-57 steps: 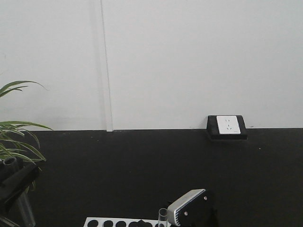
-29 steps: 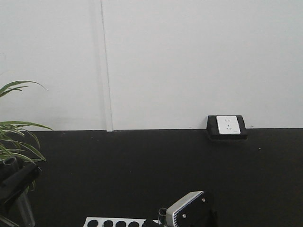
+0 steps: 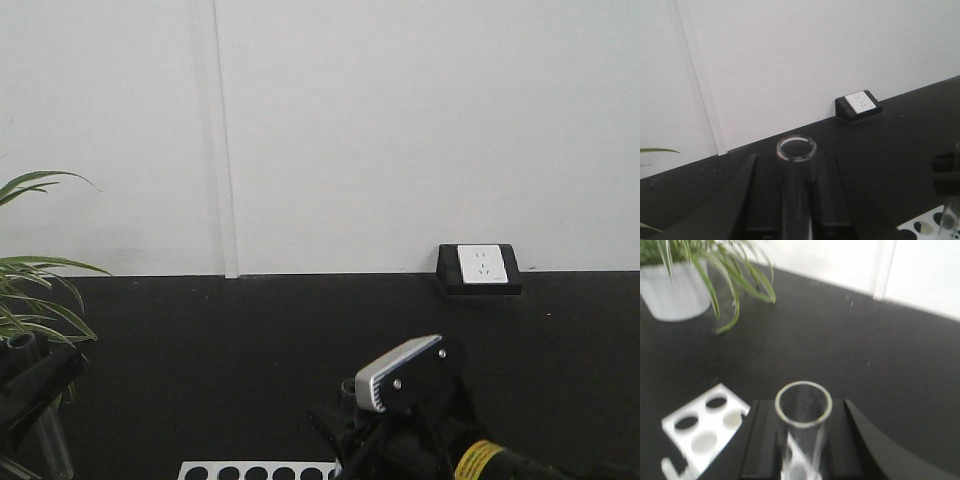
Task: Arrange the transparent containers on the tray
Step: 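Grasp a clear glass tube with the right gripper and lift it out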
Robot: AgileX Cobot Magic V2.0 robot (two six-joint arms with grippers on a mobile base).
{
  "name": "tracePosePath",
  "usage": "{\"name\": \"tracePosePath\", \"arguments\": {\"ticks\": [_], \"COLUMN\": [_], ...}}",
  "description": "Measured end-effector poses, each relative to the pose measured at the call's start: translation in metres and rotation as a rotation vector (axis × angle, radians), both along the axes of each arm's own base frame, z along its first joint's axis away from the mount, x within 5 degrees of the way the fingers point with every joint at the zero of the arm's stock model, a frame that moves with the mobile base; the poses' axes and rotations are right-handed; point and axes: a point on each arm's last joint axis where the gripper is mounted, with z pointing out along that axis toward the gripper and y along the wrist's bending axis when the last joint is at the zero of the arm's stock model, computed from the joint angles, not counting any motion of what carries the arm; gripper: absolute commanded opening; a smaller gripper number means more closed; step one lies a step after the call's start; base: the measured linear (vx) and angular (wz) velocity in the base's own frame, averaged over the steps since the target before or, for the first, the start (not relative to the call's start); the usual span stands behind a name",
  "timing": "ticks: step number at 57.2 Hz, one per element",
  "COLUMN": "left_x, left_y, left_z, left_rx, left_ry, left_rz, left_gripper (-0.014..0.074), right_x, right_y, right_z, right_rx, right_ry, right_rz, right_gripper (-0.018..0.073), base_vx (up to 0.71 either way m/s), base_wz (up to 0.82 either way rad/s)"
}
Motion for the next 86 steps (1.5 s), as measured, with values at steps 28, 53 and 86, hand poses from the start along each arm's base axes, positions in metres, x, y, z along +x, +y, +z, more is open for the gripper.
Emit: {"name": "tracePosePath", "arguments": {"ticks": [28,53,86], "left_x": [0.0,-0.036,-0.039], "left_y": [0.0,0.016,0.017], "left_z": [0.0,0.01,0.013], "left_rx": [0.0,-0.069,-0.086], "left_ry": [0.0,0.05,0.026], "left_rz": [0.0,0.021,0.02], "left_gripper": [0.0195,0.02,0.0202], "right_x": [-0.022,-0.088,-0.089], "right_y": [-0.024,-0.078,-0.079], "right_z": [0.115,0.126,0.124], "right_rx": [0.045,0.041,0.033], "right_ry": [-0.108,-0.116,-0.105], "right_rz": [-0.062,-0.089,-0.091], "right_gripper": [-0.0011,-0.0008,-0.0008], "base_vx": [0.0,0.0,0.0], "base_wz": [0.0,0.0,0.0]}}
